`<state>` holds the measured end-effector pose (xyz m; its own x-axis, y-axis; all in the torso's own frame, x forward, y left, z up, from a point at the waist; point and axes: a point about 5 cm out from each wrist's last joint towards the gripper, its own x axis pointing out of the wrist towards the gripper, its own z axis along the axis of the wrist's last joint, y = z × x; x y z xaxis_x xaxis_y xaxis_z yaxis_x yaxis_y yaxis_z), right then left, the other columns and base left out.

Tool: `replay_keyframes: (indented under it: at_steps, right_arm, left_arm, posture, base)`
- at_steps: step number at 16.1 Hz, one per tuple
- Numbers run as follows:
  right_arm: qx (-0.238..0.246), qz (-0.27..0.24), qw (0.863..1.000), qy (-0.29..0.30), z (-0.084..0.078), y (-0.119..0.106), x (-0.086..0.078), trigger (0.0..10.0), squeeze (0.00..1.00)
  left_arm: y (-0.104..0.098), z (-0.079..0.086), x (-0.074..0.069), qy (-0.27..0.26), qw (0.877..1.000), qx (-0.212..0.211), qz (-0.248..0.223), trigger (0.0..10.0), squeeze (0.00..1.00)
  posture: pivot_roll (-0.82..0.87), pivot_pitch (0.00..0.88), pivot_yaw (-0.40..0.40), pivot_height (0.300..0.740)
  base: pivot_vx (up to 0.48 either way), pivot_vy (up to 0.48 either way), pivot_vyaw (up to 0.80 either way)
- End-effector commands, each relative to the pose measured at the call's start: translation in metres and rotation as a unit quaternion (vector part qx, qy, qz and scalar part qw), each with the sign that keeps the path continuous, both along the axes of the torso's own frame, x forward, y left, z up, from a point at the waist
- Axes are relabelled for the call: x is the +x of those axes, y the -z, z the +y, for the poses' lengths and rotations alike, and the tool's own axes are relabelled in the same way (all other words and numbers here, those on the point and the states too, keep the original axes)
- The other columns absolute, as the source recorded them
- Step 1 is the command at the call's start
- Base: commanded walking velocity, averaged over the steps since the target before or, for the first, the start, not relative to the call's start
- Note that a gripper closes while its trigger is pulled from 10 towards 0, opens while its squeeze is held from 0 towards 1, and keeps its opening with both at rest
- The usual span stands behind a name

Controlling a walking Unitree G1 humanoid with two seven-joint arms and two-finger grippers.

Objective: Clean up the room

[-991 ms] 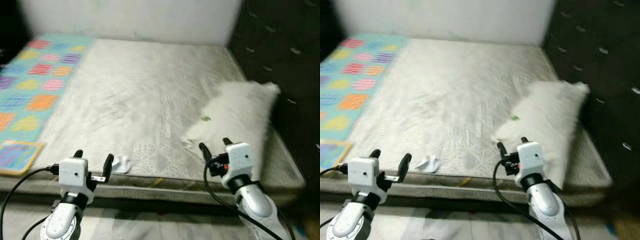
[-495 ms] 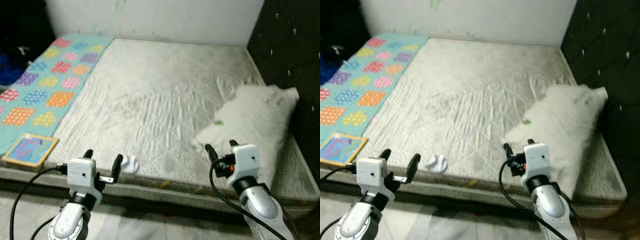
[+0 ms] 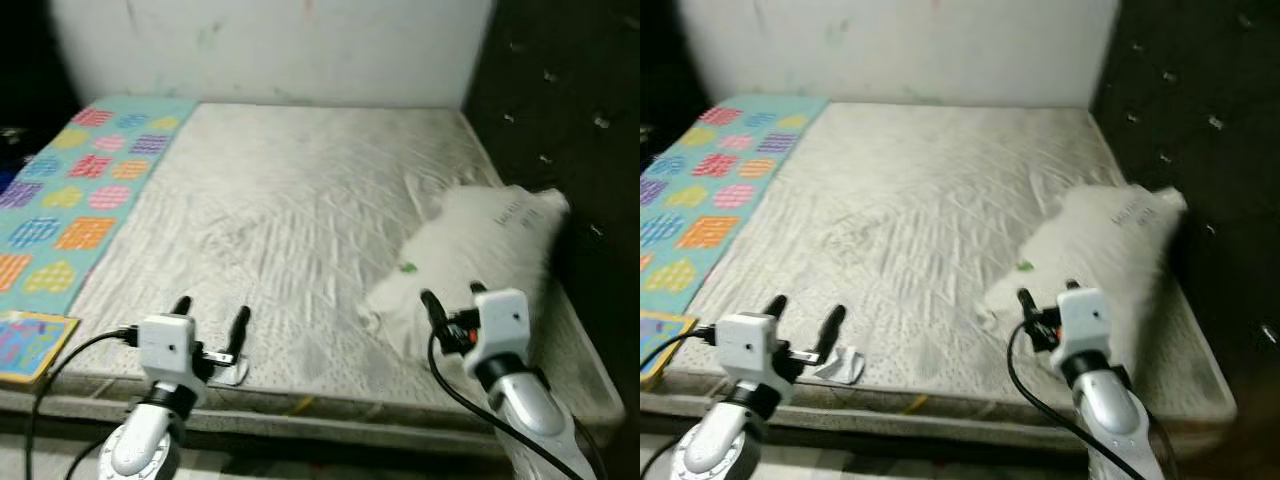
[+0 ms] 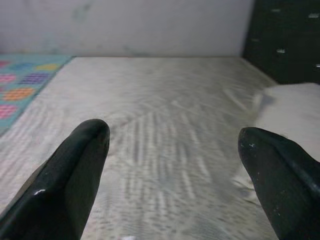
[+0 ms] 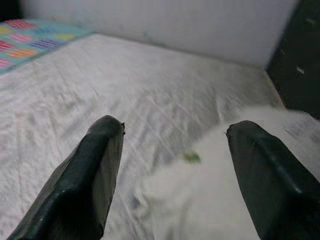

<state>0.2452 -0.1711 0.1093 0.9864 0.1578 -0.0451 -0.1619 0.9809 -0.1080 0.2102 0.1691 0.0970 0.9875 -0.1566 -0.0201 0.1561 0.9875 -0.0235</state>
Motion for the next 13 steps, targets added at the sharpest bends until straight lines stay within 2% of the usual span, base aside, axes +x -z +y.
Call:
replay_keyframes:
  at_steps: [1,5,10,13]
  right_arm:
    - [0.005,-0.001,1.0,-0.007,0.0057,-0.0001,0.0004,10.0,0.0]
    - [0.007,0.001,1.0,-0.008,0.0051,0.0012,-0.0001,10.0,0.0]
    - [0.015,-0.002,1.0,-0.011,0.0081,0.0006,0.0033,10.0,0.0]
    - [0.023,0.003,1.0,-0.009,0.0091,0.0023,0.0035,10.0,0.0]
  left_arm:
    - [0.0006,0.0035,-0.0002,-0.004,1.0,0.004,0.004,10.0,0.0]
    - [0.0039,0.0062,0.0015,-0.026,0.999,-0.021,0.017,10.0,0.0]
    - [0.0061,0.0052,0.0026,-0.021,0.999,-0.019,0.023,10.0,0.0]
    - [0.0064,0.0039,0.0035,-0.016,0.999,-0.02,0.023,10.0,0.0]
  posture:
    - [-0.01,0.101,-0.058,0.74]
    - [-0.01,0.098,-0.06,0.74]
    - [0.0,0.086,-0.065,0.74]
    - [0.0,0.075,-0.063,0.74]
  base:
    - [0.304,0.0,0.0]
    - [0.0,0.0,0.0]
    - [0.0,0.0,0.0]
    - [0.0,0.336,0.0]
